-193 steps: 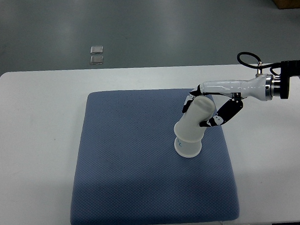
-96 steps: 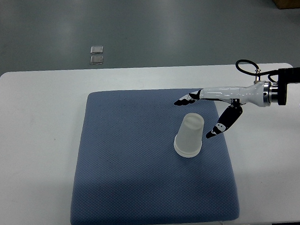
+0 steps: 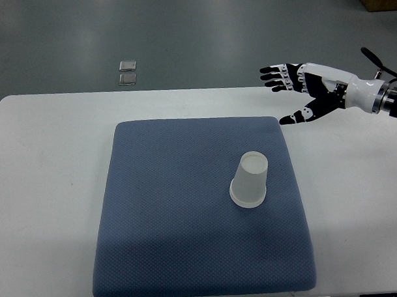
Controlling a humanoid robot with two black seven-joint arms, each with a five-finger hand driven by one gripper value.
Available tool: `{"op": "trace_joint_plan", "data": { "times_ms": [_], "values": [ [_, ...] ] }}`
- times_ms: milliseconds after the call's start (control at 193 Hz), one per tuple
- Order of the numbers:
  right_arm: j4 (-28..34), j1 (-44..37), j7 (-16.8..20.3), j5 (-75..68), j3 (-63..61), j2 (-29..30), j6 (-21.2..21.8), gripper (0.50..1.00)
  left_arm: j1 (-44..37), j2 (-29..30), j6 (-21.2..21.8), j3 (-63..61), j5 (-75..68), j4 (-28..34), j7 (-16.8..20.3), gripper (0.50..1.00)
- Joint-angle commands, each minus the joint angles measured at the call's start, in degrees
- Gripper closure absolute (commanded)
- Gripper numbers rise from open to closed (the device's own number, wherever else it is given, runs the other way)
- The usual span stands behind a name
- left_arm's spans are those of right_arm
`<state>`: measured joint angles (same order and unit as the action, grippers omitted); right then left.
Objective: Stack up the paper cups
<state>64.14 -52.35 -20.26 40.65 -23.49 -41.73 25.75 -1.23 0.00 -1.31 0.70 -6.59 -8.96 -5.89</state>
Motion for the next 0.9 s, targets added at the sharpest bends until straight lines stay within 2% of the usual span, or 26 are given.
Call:
{"op": "trace_joint_plan", "data": {
  "times_ms": [0, 125, 322, 462, 613, 732, 893],
  "values": [
    [-2.7, 0.8, 2.2, -4.4, -0.1, 2.2, -0.5, 0.579, 0.0, 0.0, 0.0, 0.0, 0.0, 0.0, 0.0, 0.5],
    [-5.0, 2.0, 4.4, -9.5, -0.6, 4.7, -0.6, 0.579, 0.0, 0.0, 0.0, 0.0, 0.0, 0.0, 0.0, 0.5],
    [-7.4, 3.5, 12.2, -24.8, -0.4, 7.3, -0.6, 0.576, 0.0, 0.0, 0.0, 0.0, 0.0, 0.0, 0.0, 0.5],
    [-10.1, 3.5, 15.6, -32.7, -0.7, 9.2, -0.6, 0.576, 0.0, 0.0, 0.0, 0.0, 0.0, 0.0, 0.0, 0.5],
    [-13.0, 5.6, 21.0, -47.3, -0.8, 12.1, -1.7, 0.576, 0.0, 0.0, 0.0, 0.0, 0.0, 0.0, 0.0, 0.5],
    [-14.2, 6.2, 21.6, -49.6, -0.9, 13.3, -3.3, 0.576, 0.0, 0.0, 0.0, 0.0, 0.0, 0.0, 0.0, 0.5],
    [-16.6, 6.2, 21.0, -50.5, -1.2, 15.2, -3.3, 0.576, 0.0, 0.0, 0.0, 0.0, 0.0, 0.0, 0.0, 0.5]
  ]
}}
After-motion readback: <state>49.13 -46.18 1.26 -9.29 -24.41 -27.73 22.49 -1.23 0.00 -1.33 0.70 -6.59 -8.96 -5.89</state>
